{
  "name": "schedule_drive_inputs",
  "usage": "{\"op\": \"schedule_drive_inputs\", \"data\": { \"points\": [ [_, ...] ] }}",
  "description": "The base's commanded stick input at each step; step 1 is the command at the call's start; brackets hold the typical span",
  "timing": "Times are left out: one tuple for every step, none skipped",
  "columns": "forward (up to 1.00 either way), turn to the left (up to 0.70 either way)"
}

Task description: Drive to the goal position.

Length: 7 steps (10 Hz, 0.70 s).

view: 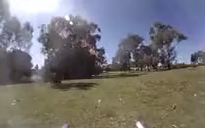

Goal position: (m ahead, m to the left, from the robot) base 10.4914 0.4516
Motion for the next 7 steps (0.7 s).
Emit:
{"op": "schedule_drive_inputs", "data": {
  "points": [
    [1.00,0.00],
    [1.00,-0.16],
    [1.00,-0.02],
    [1.00,0.00],
    [1.00,0.00],
    [1.00,0.00],
    [1.00,0.00]
  ]
}}
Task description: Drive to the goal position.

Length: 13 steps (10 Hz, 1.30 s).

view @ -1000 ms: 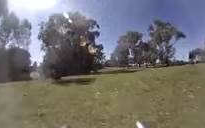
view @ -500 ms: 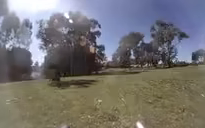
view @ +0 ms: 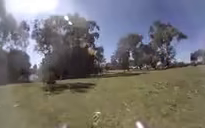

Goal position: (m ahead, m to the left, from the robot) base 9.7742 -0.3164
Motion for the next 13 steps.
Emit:
{"op": "schedule_drive_inputs", "data": {
  "points": [
    [1.00,0.00],
    [1.00,0.00],
    [1.00,0.00],
    [1.00,-0.08],
    [1.00,-0.24],
    [1.00,-0.15],
    [1.00,0.00],
    [1.00,0.00],
    [1.00,0.00],
    [1.00,0.00],
    [1.00,0.00],
    [1.00,0.00],
    [1.00,-0.08]
  ]
}}
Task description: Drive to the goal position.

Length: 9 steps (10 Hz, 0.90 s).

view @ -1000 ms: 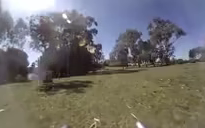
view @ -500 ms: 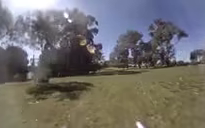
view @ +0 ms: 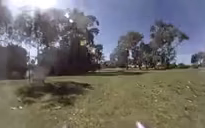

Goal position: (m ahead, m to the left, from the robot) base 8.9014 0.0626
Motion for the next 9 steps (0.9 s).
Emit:
{"op": "schedule_drive_inputs", "data": {
  "points": [
    [1.00,-0.24],
    [1.00,-0.27],
    [1.00,-0.27],
    [1.00,-0.14],
    [1.00,0.00],
    [1.00,0.00],
    [1.00,0.00],
    [1.00,0.00],
    [1.00,0.00]
  ]
}}
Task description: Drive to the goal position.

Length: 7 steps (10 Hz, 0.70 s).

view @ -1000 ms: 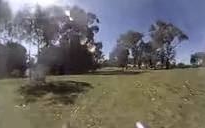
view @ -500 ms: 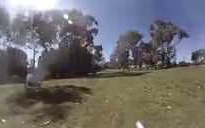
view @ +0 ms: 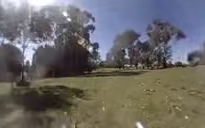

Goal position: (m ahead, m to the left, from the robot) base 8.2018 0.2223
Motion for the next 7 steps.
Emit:
{"op": "schedule_drive_inputs", "data": {
  "points": [
    [1.00,0.00],
    [1.00,-0.27],
    [1.00,-0.27],
    [1.00,-0.16],
    [1.00,0.00],
    [1.00,0.00],
    [1.00,0.00]
  ]
}}
